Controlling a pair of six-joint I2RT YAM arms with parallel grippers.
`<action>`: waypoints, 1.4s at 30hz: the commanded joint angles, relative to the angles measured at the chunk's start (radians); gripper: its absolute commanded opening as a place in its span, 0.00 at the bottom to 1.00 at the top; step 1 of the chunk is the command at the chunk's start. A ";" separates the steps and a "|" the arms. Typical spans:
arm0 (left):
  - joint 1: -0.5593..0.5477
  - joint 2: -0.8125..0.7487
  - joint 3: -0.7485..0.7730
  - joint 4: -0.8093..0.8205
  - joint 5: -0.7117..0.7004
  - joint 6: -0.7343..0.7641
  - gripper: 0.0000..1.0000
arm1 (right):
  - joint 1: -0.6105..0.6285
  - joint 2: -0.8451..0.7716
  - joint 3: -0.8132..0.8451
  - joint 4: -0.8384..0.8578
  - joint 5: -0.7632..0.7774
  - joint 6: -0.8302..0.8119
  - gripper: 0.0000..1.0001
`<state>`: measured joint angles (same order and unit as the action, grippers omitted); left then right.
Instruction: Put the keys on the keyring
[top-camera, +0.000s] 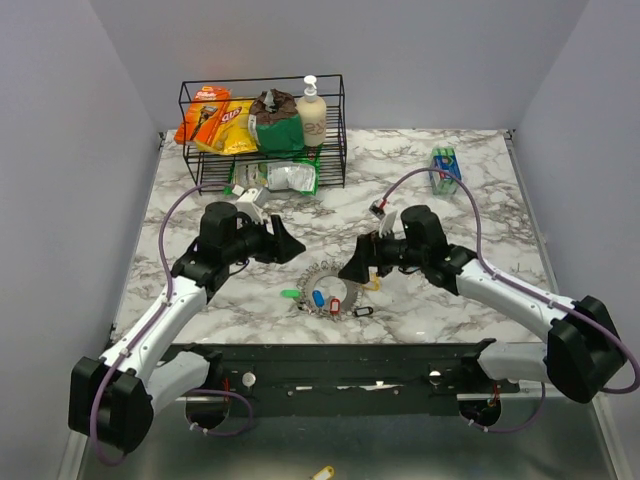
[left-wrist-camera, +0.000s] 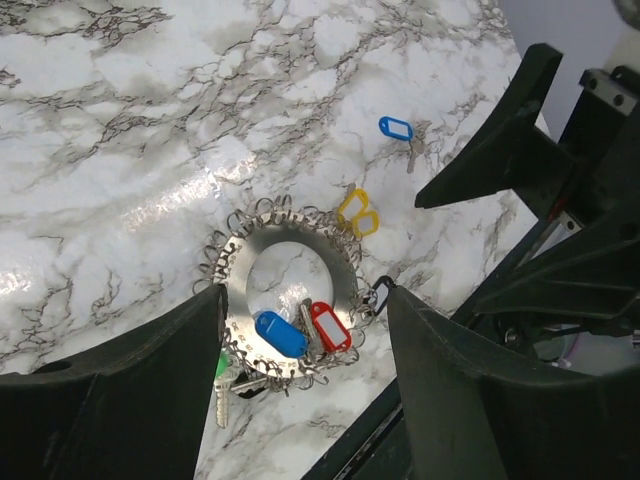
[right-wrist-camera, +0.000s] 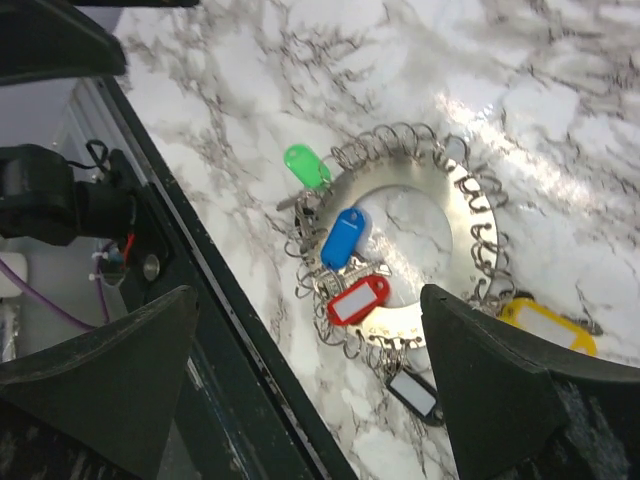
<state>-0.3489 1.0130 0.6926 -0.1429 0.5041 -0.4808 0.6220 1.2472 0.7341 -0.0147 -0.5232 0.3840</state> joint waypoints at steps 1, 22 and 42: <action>0.004 -0.028 -0.033 0.052 -0.007 -0.064 0.76 | 0.022 -0.012 -0.021 -0.142 0.132 0.004 0.99; 0.007 0.082 -0.030 -0.159 -0.196 -0.048 0.74 | 0.022 0.130 0.134 -0.295 0.201 -0.083 0.95; 0.050 0.288 0.038 -0.179 -0.161 0.039 0.71 | 0.022 0.365 0.372 -0.369 0.123 -0.163 0.92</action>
<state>-0.3069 1.2926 0.6914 -0.3378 0.3084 -0.4747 0.6407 1.5925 1.0580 -0.3531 -0.3656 0.2455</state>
